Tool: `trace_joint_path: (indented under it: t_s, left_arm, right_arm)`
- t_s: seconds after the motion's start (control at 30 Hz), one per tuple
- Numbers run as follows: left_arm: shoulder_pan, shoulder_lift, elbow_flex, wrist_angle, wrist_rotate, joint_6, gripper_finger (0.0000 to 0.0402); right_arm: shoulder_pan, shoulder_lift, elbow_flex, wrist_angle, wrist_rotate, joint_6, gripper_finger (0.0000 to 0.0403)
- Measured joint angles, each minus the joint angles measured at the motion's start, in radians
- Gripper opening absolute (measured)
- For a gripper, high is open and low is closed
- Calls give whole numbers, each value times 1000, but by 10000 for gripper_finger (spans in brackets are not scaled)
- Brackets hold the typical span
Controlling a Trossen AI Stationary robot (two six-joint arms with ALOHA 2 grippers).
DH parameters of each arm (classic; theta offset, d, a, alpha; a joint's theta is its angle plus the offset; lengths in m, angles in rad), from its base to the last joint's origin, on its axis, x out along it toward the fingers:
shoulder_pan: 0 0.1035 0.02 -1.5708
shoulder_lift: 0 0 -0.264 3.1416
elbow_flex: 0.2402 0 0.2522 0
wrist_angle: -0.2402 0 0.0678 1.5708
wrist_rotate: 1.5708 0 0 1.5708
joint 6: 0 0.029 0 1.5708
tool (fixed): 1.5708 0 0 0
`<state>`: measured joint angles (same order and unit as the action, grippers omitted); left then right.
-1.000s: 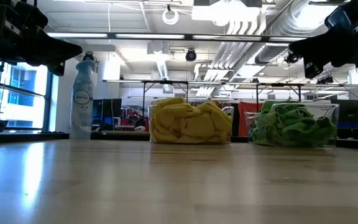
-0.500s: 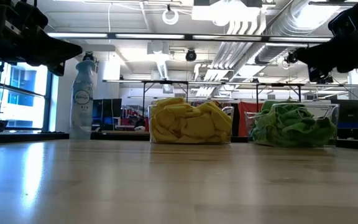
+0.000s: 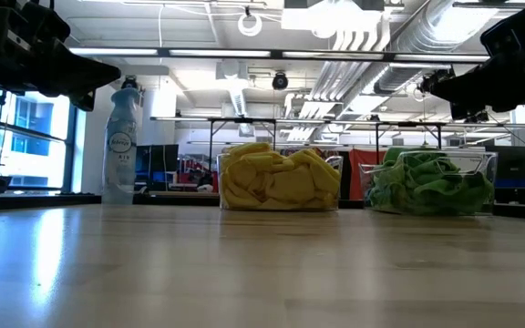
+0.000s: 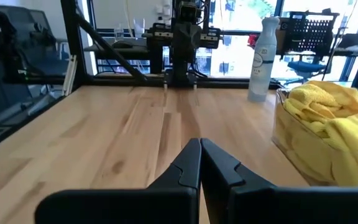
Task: Sort microfiber towel by color & place in baskets
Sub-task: Return to Home Position
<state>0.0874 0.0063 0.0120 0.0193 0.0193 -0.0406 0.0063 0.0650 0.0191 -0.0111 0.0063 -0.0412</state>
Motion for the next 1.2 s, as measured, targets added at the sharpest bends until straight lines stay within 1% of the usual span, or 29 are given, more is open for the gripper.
trace_joint_path:
  t_s: [0.17,1.2]
  left_arm:
    - [0,0,0,0,-1,0,0]
    - [0,0,0,0,-1,0,0]
  right_arm:
    - [0,0,0,0,0,41,0]
    - [0,0,0,0,0,41,0]
